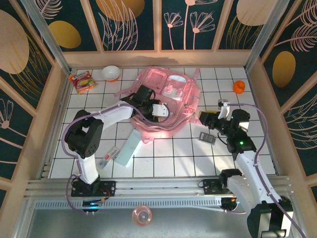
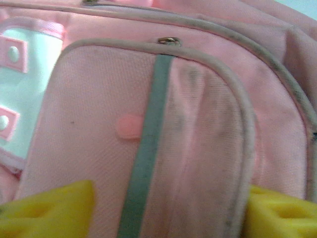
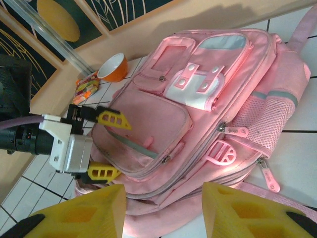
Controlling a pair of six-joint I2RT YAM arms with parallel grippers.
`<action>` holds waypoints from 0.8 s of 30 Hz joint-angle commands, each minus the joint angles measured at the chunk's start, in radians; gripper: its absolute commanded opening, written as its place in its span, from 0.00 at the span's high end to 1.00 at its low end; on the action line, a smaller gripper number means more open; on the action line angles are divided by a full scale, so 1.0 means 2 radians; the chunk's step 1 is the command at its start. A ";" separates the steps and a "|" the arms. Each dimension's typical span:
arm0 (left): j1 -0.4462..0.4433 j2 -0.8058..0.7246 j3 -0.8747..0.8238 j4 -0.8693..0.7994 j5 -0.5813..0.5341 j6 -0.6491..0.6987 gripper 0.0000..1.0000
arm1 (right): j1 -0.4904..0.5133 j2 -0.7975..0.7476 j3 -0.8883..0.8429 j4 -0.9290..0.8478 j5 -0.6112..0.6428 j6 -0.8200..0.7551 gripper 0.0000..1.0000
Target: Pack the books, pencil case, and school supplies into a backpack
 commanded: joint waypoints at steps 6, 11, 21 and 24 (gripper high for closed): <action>0.001 -0.052 0.033 0.023 0.070 -0.087 1.00 | -0.001 0.071 0.048 -0.053 0.002 -0.179 0.47; 0.013 -0.108 0.067 0.023 0.114 -0.124 1.00 | -0.012 0.159 0.110 -0.085 0.007 -0.268 0.44; 0.022 -0.166 0.050 0.035 0.135 -0.106 1.00 | -0.053 0.330 0.219 -0.072 -0.113 -0.348 0.32; 0.022 -0.173 0.036 0.038 0.140 -0.104 1.00 | -0.053 0.375 0.248 -0.097 -0.175 -0.402 0.33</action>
